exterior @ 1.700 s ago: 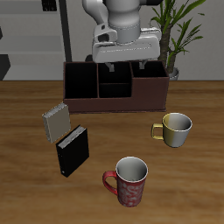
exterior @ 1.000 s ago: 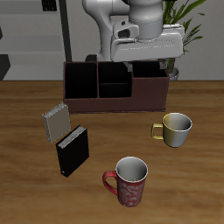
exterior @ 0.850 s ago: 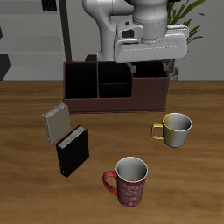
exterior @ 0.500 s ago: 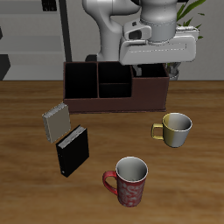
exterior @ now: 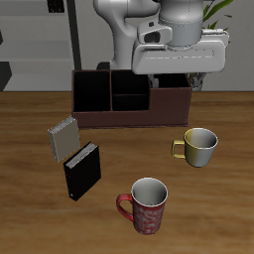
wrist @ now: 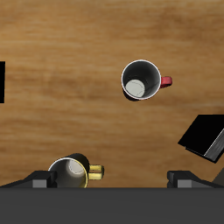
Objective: Place the red mug into the back desk caddy's left compartment
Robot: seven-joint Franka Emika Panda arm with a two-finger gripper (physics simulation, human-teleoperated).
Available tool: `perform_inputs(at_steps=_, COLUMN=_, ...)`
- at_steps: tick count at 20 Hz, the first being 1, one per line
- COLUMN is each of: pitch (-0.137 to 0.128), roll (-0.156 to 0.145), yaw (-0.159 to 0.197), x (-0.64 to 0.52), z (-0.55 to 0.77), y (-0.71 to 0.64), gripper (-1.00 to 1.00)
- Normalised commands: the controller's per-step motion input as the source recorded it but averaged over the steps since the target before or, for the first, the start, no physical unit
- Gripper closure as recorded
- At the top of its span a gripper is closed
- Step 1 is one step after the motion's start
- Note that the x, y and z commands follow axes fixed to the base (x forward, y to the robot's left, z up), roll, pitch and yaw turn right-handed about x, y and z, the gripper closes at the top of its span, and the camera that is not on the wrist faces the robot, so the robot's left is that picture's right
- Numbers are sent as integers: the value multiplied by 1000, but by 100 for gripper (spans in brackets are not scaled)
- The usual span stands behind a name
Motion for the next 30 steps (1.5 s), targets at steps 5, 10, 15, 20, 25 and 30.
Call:
perform_inputs(at_steps=5, pitch=-3, roll=-7, yaw=26, x=338, z=68, y=-165, gripper=-100)
perform_inputs(at_steps=10, pitch=21, roll=3, yaw=-4, x=365, z=-101, y=-48, gripper=-100)
perform_inputs(at_steps=15, pitch=-25, roll=-20, yaw=38, x=230, z=-176, y=37, gripper=-100)
perform_inputs(at_steps=20, pitch=15, roll=-17, yaw=-34, x=259, z=-209, y=17, gripper=-100)
perform_inputs(at_steps=25, pitch=-37, roll=-3, yaw=7, x=115, z=-160, y=58, gripper=-100)
perform_inputs(at_steps=30, pitch=-50, roll=-4, yaw=-2, x=48, z=-323, y=101, gripper=-100)
